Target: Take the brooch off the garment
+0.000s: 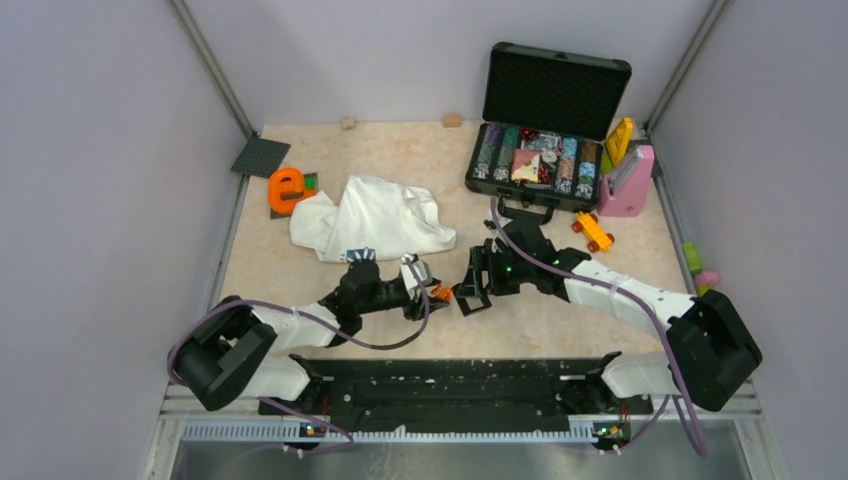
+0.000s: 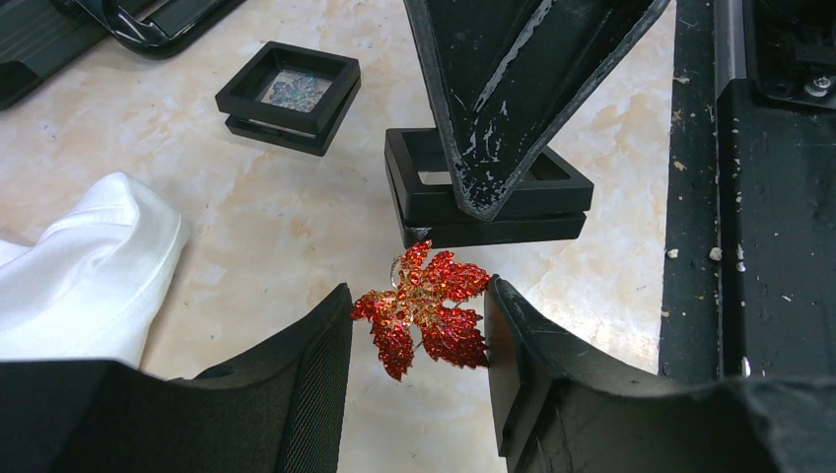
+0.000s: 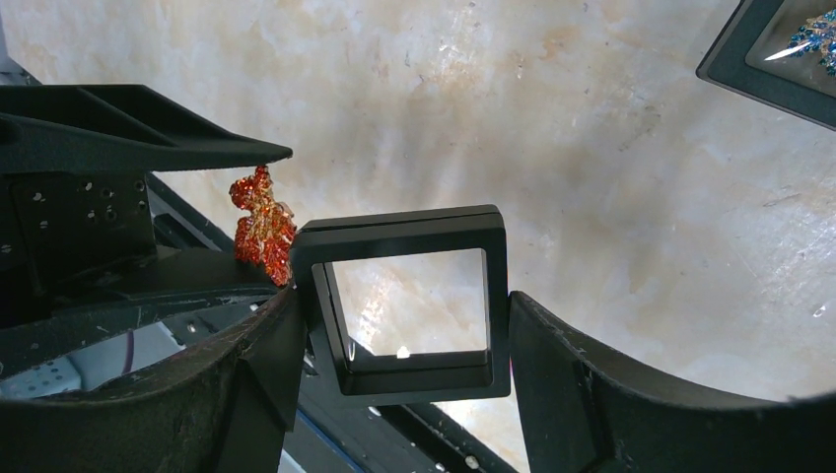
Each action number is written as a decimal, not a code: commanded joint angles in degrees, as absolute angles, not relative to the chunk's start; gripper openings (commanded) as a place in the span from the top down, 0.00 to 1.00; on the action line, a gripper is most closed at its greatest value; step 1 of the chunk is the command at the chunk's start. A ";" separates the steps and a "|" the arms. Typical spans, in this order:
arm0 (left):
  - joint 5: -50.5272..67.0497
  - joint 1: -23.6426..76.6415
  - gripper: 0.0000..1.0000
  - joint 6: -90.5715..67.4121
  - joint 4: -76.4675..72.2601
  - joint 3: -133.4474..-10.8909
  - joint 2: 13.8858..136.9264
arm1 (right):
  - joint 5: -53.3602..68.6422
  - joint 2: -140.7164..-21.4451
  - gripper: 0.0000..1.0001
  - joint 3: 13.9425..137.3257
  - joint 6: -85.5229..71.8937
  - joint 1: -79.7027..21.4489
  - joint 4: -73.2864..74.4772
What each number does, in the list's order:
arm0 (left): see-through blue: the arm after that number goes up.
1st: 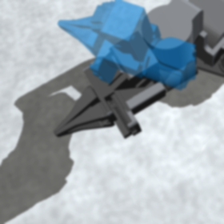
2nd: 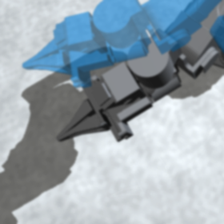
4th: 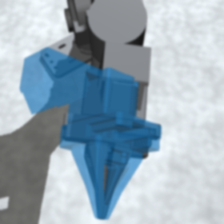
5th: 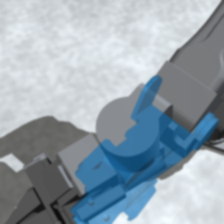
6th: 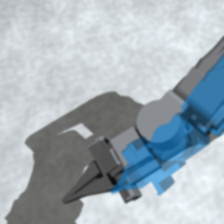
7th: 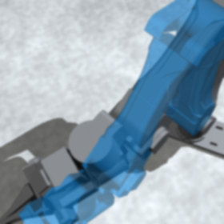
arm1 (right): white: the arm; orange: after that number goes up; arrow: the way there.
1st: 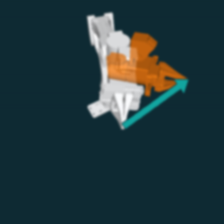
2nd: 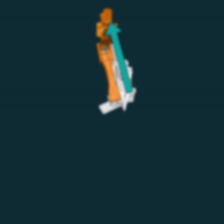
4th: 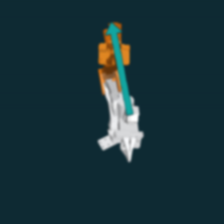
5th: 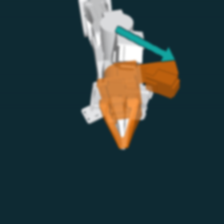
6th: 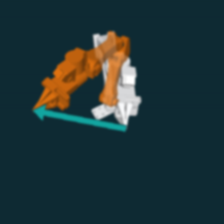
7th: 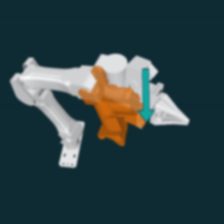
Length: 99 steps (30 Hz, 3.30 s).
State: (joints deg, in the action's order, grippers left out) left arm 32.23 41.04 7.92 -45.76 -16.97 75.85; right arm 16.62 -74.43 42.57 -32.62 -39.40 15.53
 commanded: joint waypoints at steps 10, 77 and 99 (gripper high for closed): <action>33.69 41.64 0.56 8.61 -48.89 -18.12 75.56 | 17.14 -73.55 0.44 45.36 -32.45 -40.52 15.11; 33.68 41.66 0.55 13.50 -51.79 -19.51 87.74 | 31.29 -86.61 0.46 26.46 -53.17 -35.16 -32.18; 34.28 41.84 0.43 14.11 -46.35 -22.63 90.61 | 30.20 -87.32 0.47 27.02 -52.73 -35.07 -31.50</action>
State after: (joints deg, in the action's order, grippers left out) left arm 32.42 41.50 13.58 -47.90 -19.99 89.01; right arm 30.50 -86.91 26.61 -53.19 -35.70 -29.23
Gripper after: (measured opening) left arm 0.586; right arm 0.687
